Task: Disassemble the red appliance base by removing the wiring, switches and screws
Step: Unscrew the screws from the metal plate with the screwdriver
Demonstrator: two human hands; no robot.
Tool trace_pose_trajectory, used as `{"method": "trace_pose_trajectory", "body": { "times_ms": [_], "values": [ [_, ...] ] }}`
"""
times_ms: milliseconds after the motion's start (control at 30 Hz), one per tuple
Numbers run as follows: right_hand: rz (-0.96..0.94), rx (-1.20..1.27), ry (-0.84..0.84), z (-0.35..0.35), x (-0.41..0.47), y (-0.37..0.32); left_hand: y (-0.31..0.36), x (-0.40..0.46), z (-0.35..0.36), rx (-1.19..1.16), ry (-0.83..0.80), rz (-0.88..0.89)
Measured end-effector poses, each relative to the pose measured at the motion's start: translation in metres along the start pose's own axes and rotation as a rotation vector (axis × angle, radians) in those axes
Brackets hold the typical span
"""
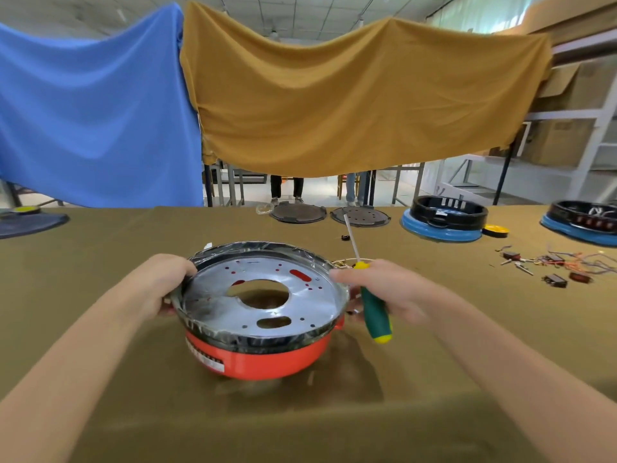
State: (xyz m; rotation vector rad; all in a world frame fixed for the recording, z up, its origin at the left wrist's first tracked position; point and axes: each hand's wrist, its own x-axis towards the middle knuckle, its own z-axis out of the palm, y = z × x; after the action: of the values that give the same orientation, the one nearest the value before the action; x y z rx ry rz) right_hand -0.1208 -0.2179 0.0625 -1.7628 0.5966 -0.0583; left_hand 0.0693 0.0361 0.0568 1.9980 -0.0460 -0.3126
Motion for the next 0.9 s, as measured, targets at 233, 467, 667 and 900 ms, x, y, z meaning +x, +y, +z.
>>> {"method": "trace_pose_trajectory", "body": {
  "times_ms": [233, 467, 667, 900],
  "values": [
    [-0.268, -0.135, 0.261, 0.019, 0.029, -0.023, -0.009, -0.015, -0.014, -0.096, 0.024, 0.035],
    [-0.288, -0.24, 0.109, 0.007, 0.069, -0.037, -0.018, -0.008, -0.039, 0.354, -0.279, -0.011],
    [-0.272, -0.294, -0.024, 0.011, 0.093, -0.025, -0.002, 0.002, -0.024, 0.289, -0.324, 0.05],
    [-0.304, -0.543, -0.043, 0.011, 0.105, -0.025, 0.009, 0.014, -0.015, 0.376, -0.275, 0.099]
  ]
}}
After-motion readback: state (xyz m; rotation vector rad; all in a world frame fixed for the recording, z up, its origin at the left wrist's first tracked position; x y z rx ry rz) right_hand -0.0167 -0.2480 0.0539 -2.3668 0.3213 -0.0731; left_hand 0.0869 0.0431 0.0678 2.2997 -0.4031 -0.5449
